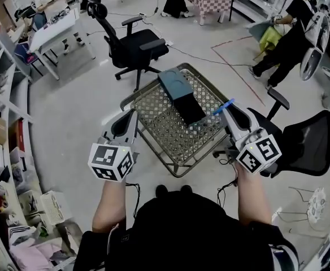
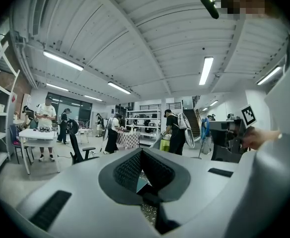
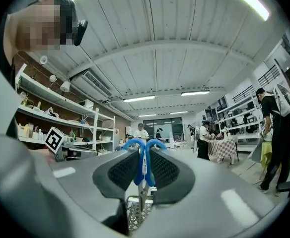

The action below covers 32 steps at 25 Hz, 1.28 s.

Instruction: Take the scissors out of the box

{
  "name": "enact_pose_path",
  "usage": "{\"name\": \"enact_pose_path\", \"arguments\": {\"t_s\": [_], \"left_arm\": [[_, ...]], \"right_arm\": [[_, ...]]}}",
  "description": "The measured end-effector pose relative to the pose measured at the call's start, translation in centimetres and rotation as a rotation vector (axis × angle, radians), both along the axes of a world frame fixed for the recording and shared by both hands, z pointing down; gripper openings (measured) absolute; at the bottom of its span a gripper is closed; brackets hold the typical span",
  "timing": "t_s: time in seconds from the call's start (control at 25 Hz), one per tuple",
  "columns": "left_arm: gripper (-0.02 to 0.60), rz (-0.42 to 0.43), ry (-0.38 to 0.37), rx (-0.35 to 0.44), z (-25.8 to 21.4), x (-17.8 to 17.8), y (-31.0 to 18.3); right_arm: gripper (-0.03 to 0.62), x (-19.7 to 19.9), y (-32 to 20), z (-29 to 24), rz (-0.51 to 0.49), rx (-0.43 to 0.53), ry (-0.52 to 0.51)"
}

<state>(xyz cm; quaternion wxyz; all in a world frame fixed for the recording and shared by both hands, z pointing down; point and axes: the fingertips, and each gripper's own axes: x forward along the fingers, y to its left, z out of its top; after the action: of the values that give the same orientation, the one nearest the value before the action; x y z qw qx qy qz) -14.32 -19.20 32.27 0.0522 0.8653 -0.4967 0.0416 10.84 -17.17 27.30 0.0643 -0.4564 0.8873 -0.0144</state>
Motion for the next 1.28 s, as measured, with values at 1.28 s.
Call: {"name": "enact_pose_path", "arguments": {"t_s": [1.28], "left_arm": [[0.000, -0.042, -0.019, -0.035, 1.4, 1.9, -0.2]], "right_arm": [[0.084, 2.9, -0.6, 1.8, -0.015, -0.012, -0.014]]}}
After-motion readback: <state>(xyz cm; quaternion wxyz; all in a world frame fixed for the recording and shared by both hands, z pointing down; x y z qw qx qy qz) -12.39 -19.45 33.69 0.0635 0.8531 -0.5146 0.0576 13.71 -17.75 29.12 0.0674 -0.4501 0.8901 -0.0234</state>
